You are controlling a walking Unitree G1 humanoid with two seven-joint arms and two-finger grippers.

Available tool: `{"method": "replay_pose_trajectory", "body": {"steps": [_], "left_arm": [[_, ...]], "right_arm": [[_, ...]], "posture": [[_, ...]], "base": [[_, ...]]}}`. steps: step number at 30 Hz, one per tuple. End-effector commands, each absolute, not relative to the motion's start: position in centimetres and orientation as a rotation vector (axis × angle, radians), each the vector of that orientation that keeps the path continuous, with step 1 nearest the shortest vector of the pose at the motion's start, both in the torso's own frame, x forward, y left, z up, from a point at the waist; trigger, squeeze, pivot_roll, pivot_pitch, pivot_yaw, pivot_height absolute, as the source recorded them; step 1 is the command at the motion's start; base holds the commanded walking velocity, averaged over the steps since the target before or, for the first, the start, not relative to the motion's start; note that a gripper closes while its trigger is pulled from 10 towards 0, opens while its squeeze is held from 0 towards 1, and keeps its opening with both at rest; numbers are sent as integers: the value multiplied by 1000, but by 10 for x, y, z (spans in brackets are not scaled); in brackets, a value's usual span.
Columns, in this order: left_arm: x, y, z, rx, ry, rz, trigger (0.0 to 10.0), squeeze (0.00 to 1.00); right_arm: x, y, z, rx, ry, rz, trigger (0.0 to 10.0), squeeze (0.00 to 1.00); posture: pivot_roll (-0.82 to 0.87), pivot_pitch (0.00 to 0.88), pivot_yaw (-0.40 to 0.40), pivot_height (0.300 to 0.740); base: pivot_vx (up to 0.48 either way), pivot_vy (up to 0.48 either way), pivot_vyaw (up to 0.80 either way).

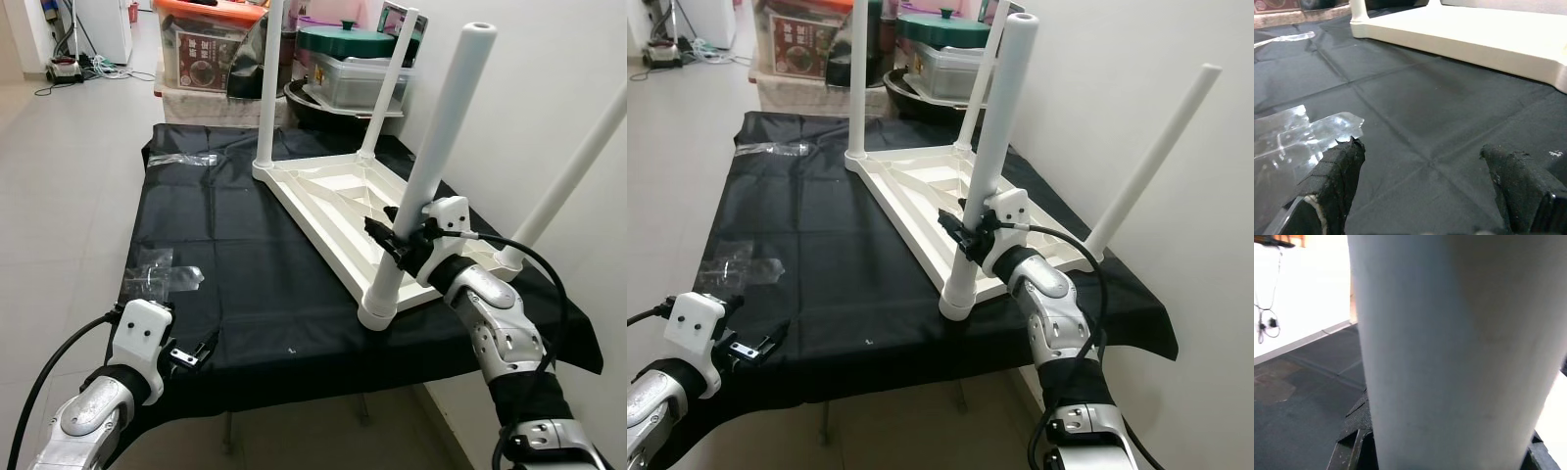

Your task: Building children table

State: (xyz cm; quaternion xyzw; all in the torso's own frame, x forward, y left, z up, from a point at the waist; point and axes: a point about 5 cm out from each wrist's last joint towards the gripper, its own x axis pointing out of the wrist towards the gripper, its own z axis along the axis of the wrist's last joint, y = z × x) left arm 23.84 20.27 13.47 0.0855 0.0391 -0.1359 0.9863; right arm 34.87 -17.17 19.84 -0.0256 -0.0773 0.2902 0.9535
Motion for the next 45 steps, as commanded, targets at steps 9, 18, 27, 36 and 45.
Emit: {"method": "replay_pose_trajectory", "body": {"steps": [9, 18, 27, 36, 45], "left_arm": [[238, 202, 129, 152, 102, -282, 10000, 0], [239, 202, 129, 151, 102, -280, 10000, 0], [244, 204, 131, 165, 102, -267, 10000, 0], [243, 200, 128, 151, 101, -268, 10000, 0], [242, 198, 127, 144, 107, -268, 10000, 0]], "right_arm": [[345, -163, 170, 145, -52, 470, 0, 0], [341, -183, 127, 259, 194, -107, 0, 0], [328, -157, 125, 206, 245, -358, 0, 0], [348, -140, 153, 162, 128, 121, 0, 0], [356, -155, 184, 23, -16, 387, 0, 0]], "posture": [[143, 0, -169, 740], [140, 0, -162, 740], [141, 0, -157, 740], [134, 0, -168, 740], [131, 0, -171, 740]], "base": [[0, 0, 0], [0, 0, 0], [0, 0, 0], [0, 0, 0], [0, 0, 0]]}}
